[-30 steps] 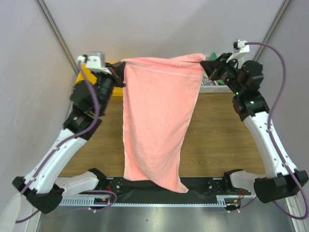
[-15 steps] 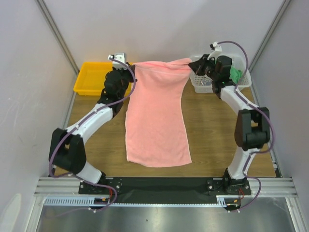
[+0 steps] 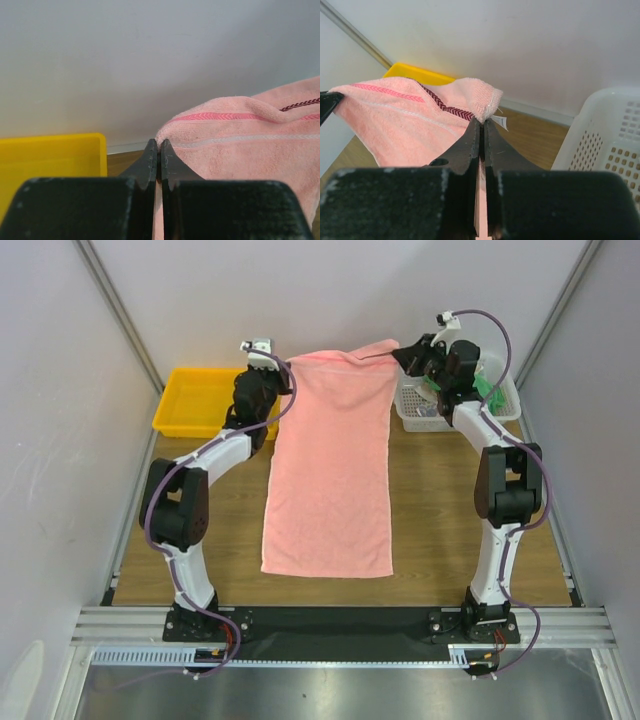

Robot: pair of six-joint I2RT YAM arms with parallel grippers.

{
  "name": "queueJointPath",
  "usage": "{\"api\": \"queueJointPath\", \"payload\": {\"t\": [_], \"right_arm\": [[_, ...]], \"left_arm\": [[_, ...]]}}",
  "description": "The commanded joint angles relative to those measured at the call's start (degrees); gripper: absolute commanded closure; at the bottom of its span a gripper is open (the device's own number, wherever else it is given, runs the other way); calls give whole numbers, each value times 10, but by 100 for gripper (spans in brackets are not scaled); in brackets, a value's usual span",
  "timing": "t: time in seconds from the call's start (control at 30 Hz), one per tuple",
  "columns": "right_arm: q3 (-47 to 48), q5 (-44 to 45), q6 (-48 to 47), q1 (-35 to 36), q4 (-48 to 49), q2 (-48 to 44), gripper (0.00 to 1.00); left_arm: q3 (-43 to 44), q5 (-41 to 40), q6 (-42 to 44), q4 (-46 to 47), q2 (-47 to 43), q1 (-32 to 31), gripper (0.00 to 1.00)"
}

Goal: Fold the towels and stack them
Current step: Flatten out the crumpled towel, then fold the towel

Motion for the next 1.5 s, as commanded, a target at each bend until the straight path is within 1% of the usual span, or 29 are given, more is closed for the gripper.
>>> {"api": "queueJointPath", "payload": {"t": [0.0,0.17,0.3,0.33,0.47,0.53,0.6,0.7,0.8,0.93,1.03,1.07,1.2,1.27,1.3,1.37,1.4,1.43,1.47], "right_arm": [[34,-13,-17,-2,30,9,100],[9,-30,-30,-2,30,-6,100],[-28,-42,-49,-2,34,-33,100],[-37,-47,-50,-3,36,-43,100],[-79,-48,-55,-2,39,-67,100],[-107,-53,-52,-2,45,-77,100],[-129,-56,-50,-2,52,-90,100],[-149,-69,-43,-2,52,-106,100],[-186,-76,-39,-2,55,-129,100],[-261,-80,-33,-1,62,-164,100],[-299,-84,-35,1,61,-190,100],[-322,-84,-37,5,55,-197,100],[-361,-89,-52,16,22,-220,100],[-376,-89,-61,23,6,-233,100],[-391,-87,-63,31,4,-239,100],[-403,-82,-69,36,-13,-254,100],[-416,-77,-71,41,-17,-259,100],[-422,-76,-73,42,-21,-264,100],[-429,-76,-77,44,-27,-273,100]], "left_arm": [[28,19,-11,56,0,13,100],[-5,70,-28,85,-10,39,99],[-37,162,-31,122,-18,60,100],[-42,173,-30,125,-20,64,100],[-78,226,1,121,-26,66,100],[-100,232,5,140,-36,66,100],[-149,232,8,186,-51,66,100],[-210,225,21,227,-68,66,100],[-258,224,49,240,-89,66,99],[-320,210,78,252,-117,66,99],[-347,205,89,261,-130,66,100],[-366,206,90,263,-137,66,100],[-405,216,109,279,-168,66,100],[-414,232,127,267,-180,66,100],[-412,239,136,225,-194,66,100],[-399,272,163,172,-205,66,100],[-392,283,171,114,-215,66,100],[-385,295,184,84,-219,66,100],[-375,297,189,33,-222,66,100]]}}
